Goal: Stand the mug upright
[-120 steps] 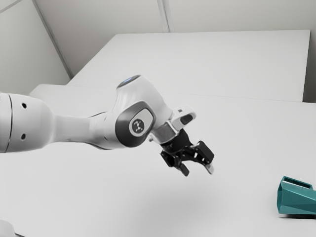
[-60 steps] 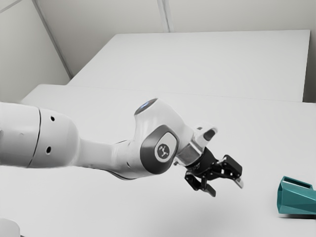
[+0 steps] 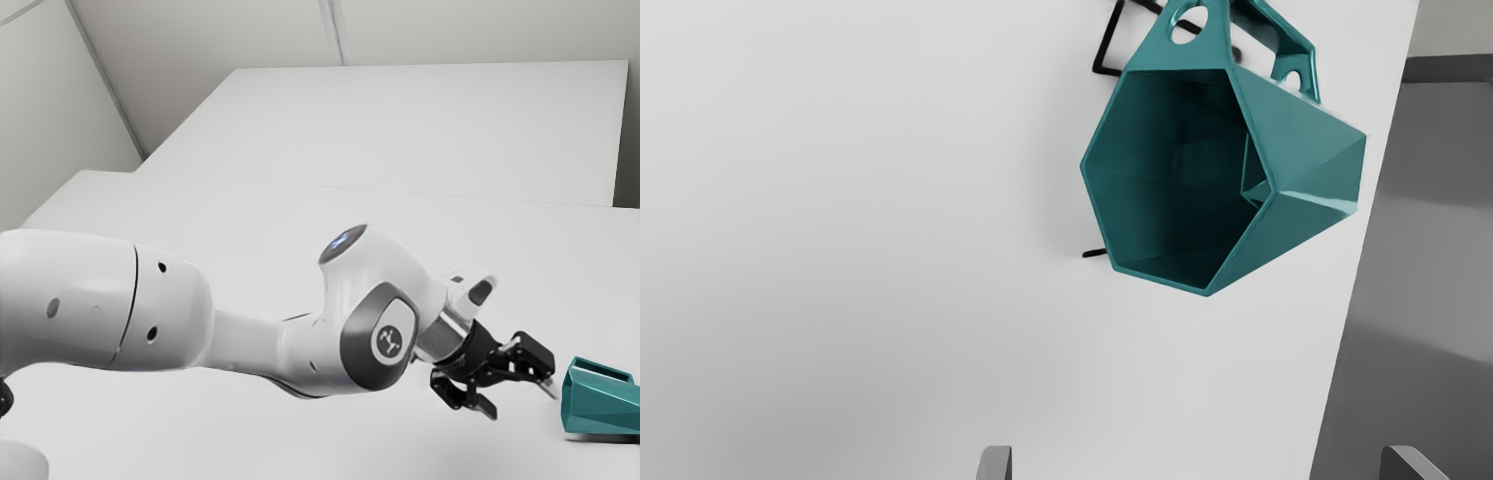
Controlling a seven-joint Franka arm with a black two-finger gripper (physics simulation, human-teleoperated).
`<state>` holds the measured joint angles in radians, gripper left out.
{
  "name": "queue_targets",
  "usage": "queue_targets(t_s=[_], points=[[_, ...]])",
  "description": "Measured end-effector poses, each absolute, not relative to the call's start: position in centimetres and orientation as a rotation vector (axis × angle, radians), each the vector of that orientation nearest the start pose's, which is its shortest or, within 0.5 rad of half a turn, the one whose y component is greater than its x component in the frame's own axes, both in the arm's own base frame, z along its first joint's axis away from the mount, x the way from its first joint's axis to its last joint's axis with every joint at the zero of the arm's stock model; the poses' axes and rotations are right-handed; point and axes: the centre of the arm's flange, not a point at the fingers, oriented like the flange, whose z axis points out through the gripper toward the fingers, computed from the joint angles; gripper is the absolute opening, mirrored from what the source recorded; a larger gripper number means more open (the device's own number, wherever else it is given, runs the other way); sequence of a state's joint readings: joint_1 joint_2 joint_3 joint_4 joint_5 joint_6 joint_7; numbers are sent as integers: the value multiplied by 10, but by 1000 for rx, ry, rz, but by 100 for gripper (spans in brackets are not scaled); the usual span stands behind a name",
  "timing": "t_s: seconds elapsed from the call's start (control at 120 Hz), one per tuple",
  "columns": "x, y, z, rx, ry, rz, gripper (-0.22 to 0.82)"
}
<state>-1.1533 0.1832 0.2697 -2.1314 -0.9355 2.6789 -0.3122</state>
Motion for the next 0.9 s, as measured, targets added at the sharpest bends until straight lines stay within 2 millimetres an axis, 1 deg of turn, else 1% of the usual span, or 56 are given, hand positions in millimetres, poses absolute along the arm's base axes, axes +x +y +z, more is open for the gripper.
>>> queue_targets(t_s=[0.1,0.233,0.333,0.442,0.625,0.658,0.833,0.9], points=[[396,-457,359,2501,230,21,60],[403,-468,349,2507,241,25,60],[412,-480,350,2497,235,42,60],[422,-493,346,2494,227,53,60],[438,-506,331,2503,220,47,60],[441,-508,331,2502,217,48,60],[454,-518,321,2510,191,42,57],[457,-521,319,2512,177,36,54]])
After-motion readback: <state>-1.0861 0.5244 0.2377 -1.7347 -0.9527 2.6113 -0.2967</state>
